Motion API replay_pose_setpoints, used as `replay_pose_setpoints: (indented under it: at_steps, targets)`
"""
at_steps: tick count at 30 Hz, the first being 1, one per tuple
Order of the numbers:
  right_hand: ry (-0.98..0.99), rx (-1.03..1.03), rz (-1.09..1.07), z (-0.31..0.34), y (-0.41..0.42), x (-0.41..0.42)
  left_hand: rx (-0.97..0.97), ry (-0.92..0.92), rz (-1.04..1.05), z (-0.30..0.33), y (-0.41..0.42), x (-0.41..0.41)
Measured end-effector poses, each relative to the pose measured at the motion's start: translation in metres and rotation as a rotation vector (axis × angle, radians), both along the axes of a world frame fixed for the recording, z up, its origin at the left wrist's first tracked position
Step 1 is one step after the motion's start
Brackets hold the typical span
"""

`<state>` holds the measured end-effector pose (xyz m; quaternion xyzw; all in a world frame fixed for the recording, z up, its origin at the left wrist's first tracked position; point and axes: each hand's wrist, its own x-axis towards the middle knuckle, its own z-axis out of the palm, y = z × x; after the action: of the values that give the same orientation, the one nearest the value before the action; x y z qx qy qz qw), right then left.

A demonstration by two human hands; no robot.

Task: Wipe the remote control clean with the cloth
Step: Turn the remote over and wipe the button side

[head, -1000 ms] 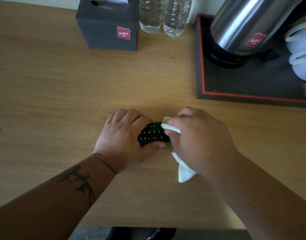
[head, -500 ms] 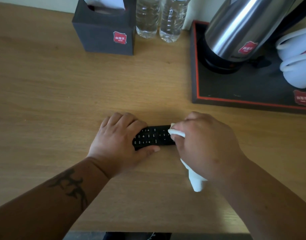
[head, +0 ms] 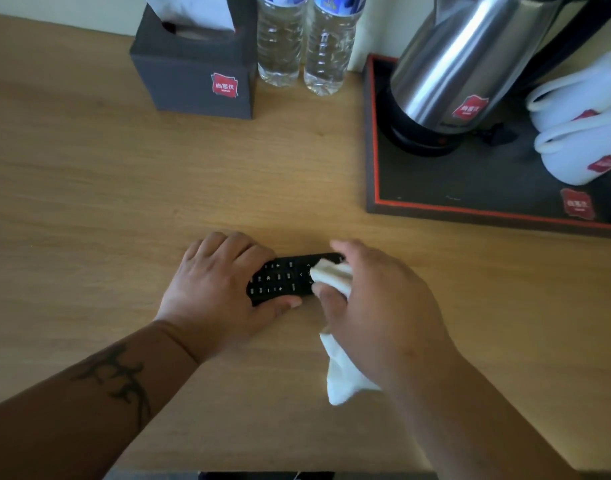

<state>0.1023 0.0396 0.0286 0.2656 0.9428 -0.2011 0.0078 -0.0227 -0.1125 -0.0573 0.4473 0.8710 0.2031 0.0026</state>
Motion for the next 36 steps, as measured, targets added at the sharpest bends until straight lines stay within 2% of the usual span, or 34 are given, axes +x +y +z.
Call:
replay_pose_setpoints:
  at_steps: [5, 8, 11, 15, 20, 27, 31, 36]
  targets:
    - [-0.02, 0.042, -0.011, -0.009, -0.014, -0.005, -0.009, -0.01, 0.012, 0.001, 0.0, 0.0]
    - [-0.088, 0.02, -0.012, -0.004, -0.013, 0.01, 0.002, 0.005, 0.01, 0.003, 0.001, 0.001]
    - [-0.037, -0.055, -0.006, 0.003, -0.011, 0.002, 0.003, 0.011, 0.004, 0.002, 0.001, 0.001]
    - [-0.052, -0.017, 0.084, 0.002, -0.027, -0.025, 0.081, 0.001, 0.032, 0.003, 0.004, 0.004]
    - [-0.139, -0.049, 0.141, 0.005, -0.026, -0.009, 0.009, -0.021, 0.006, 0.003, 0.001, 0.0]
    - [-0.112, -0.028, 0.067, 0.003, -0.027, -0.023, 0.032, -0.046, 0.049, 0.006, 0.003, 0.003]
    - [-0.17, -0.068, 0.091, 0.009, -0.025, -0.011, -0.009, -0.037, 0.015, 0.004, 0.0, 0.001]
    - [-0.075, -0.029, 0.087, 0.006, -0.024, -0.033, 0.053, -0.02, 0.05, 0.006, 0.004, 0.004]
